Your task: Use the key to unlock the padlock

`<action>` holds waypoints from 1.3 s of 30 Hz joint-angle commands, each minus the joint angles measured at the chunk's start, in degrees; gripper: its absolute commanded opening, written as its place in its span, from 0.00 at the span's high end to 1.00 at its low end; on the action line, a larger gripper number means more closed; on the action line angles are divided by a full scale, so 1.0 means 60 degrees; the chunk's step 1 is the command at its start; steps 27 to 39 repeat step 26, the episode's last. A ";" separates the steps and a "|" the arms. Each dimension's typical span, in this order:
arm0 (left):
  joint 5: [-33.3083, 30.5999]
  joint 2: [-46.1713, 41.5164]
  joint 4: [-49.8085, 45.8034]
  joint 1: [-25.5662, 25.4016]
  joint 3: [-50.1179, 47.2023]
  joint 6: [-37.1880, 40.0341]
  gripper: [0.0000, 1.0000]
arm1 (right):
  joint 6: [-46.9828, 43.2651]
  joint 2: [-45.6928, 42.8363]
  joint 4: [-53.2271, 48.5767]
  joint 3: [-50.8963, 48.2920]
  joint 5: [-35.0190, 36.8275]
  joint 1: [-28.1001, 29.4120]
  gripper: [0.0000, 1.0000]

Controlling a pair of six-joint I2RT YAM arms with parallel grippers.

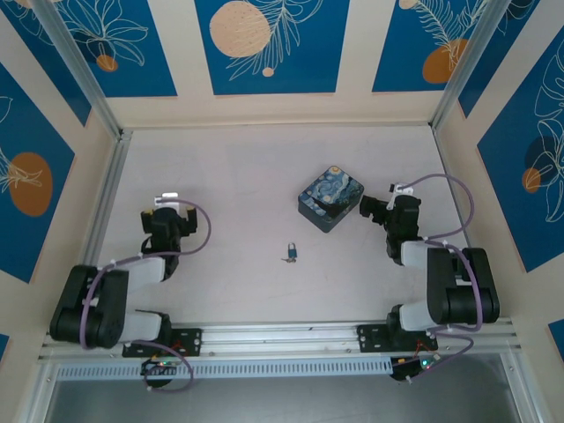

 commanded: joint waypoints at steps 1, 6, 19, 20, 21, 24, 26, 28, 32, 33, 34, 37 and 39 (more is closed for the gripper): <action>0.0771 0.0943 0.2180 0.0225 0.0082 0.0159 0.00 | -0.0883 0.0843 0.2945 -0.0473 -0.0973 0.0115 0.01; 0.1989 0.1565 0.1579 0.0459 0.0589 0.0329 0.00 | -0.0902 0.0846 0.1619 0.0121 -0.1117 0.0096 0.01; 0.2165 0.1699 0.1596 0.0541 0.0681 0.0309 0.00 | -0.1101 0.0920 0.1700 0.0166 -0.0489 0.0412 0.01; 0.2165 0.1713 0.1574 0.0534 0.0694 0.0309 0.00 | -0.1057 0.0931 0.1654 0.0200 -0.0588 0.0357 0.01; 0.2164 0.1719 0.1537 0.0561 0.0725 0.0311 0.00 | -0.1020 0.0918 0.1562 0.0228 -0.0788 0.0254 0.01; 0.2165 0.1704 0.1552 0.0560 0.0711 0.0294 0.00 | -0.1027 0.0919 0.1584 0.0228 -0.0813 0.0257 0.01; 0.2180 0.1699 0.1561 0.0557 0.0696 0.0294 0.00 | -0.1055 0.0891 0.1693 0.0155 -0.0790 0.0282 0.01; 0.2180 0.1699 0.1561 0.0557 0.0696 0.0294 0.00 | -0.1055 0.0891 0.1693 0.0155 -0.0790 0.0282 0.01; 0.2180 0.1699 0.1561 0.0557 0.0696 0.0294 0.00 | -0.1055 0.0891 0.1693 0.0155 -0.0790 0.0282 0.01; 0.2180 0.1699 0.1561 0.0557 0.0696 0.0294 0.00 | -0.1055 0.0891 0.1693 0.0155 -0.0790 0.0282 0.01; 0.2180 0.1699 0.1561 0.0557 0.0696 0.0294 0.00 | -0.1055 0.0891 0.1693 0.0155 -0.0790 0.0282 0.01; 0.2180 0.1699 0.1561 0.0557 0.0696 0.0294 0.00 | -0.1055 0.0891 0.1693 0.0155 -0.0790 0.0282 0.01; 0.2180 0.1699 0.1561 0.0557 0.0696 0.0294 0.00 | -0.1055 0.0891 0.1693 0.0155 -0.0790 0.0282 0.01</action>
